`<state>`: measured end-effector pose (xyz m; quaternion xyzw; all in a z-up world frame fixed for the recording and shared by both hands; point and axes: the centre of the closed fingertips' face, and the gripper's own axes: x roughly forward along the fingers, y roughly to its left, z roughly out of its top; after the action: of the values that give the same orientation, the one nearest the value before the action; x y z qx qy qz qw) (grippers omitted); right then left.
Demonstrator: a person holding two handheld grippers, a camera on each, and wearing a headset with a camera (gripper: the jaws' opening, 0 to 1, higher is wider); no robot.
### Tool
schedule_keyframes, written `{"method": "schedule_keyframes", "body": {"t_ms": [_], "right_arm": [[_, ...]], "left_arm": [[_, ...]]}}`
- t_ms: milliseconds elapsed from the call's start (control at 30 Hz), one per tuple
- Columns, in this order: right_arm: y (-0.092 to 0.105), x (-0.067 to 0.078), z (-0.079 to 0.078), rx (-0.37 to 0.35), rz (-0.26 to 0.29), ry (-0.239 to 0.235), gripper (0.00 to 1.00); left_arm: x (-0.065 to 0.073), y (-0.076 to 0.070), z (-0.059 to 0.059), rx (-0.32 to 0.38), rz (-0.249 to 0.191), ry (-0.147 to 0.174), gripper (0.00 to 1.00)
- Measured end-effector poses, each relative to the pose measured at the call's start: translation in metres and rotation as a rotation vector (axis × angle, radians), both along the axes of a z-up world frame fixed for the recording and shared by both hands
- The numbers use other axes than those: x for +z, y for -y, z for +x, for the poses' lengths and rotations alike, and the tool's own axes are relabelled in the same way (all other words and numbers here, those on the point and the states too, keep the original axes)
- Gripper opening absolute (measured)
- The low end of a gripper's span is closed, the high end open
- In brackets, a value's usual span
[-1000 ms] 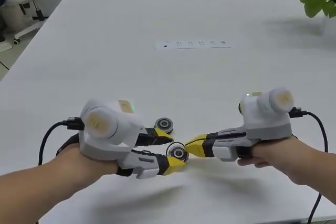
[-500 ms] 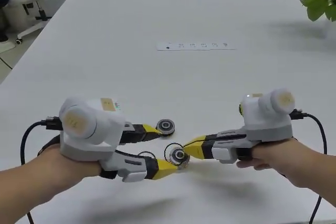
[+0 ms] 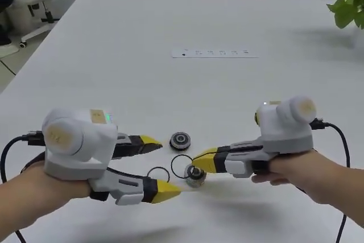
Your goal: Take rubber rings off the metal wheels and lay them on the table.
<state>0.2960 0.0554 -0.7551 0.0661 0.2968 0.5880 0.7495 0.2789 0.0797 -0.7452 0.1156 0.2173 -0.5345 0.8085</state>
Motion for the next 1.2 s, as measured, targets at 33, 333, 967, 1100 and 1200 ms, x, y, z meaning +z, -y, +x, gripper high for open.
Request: {"method": "schedule_keyframes", "body": {"t_ms": [33,333,967,1100,1200], "right_arm": [[-0.001,0.000,0.002,0.003,0.002,0.000,0.00],[-0.018,-0.008,-0.002,0.039,-0.006,-0.013,0.00],[-0.040,-0.024,-0.002,0.063,-0.023,-0.059,0.00],[-0.043,-0.028,-0.003,0.071,-0.032,-0.064,0.00],[-0.043,-0.030,-0.004,0.070,-0.039,-0.064,0.00]], "left_arm": [[0.000,-0.002,0.000,0.005,-0.002,-0.001,0.60],[0.002,-0.015,0.002,0.046,-0.011,0.000,0.65],[-0.002,-0.030,0.001,0.090,-0.008,-0.009,0.65],[-0.003,-0.033,0.001,0.095,-0.005,-0.011,0.65],[-0.003,-0.034,0.001,0.098,-0.005,-0.011,0.65]]}}
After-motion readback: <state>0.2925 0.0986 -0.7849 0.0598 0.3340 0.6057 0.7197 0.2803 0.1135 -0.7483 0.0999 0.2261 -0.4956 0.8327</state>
